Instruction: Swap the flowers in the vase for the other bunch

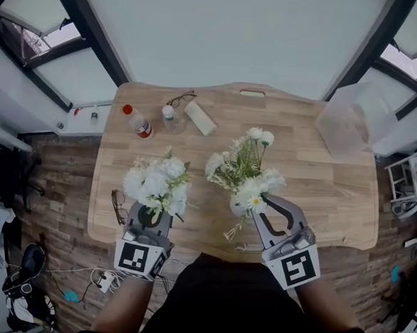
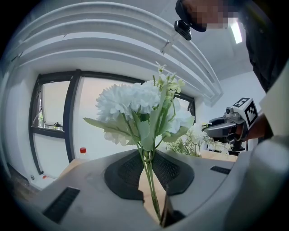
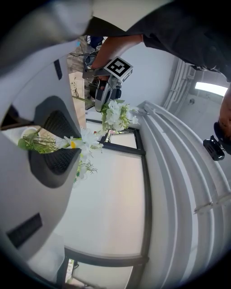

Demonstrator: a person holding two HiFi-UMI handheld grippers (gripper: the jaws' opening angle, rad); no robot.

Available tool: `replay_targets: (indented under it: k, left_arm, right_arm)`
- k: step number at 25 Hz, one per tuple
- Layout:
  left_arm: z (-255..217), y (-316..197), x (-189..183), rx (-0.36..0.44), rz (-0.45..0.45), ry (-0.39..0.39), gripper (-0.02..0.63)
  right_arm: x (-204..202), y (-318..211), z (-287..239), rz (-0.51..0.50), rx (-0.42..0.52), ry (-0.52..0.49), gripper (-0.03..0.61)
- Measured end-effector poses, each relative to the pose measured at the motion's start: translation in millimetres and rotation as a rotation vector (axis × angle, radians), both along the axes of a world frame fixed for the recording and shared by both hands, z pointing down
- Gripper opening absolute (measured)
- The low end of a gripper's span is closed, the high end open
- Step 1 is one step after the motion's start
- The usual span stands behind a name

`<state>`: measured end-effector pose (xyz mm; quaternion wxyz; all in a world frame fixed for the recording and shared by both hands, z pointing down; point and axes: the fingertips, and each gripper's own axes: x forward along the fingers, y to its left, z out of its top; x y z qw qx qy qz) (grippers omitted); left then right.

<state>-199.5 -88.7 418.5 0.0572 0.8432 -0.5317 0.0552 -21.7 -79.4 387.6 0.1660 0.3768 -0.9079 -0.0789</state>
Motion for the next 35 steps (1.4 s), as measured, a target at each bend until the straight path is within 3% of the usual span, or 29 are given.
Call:
replay_targets:
  k: [7,25,30,35]
  left_arm:
    - [-5.0,0.2,-0.1,0.017,0.008,-0.001,0.051]
    - [-28.8,-12.5,8.9,0.072,0.043,0.021,0.051]
    - [-49.4,-16.7,22.2,0.125,0.067,0.027,0.051]
    - [-64.3,-19.1,42.9,0.132,0.098,0.063,0.051]
  right_arm:
    - [1.2,3.4,-25.0,0.026,0.054,-0.044,0.081]
    - [22.6,5.8,-89.9,0.057,0.089,-0.142,0.081]
    - [29.0,2.4,-113.5,0.052,0.137,-0.152,0.081]
    - [43.0,-4.7,-138.6,0.043,0.155,-0.228,0.081]
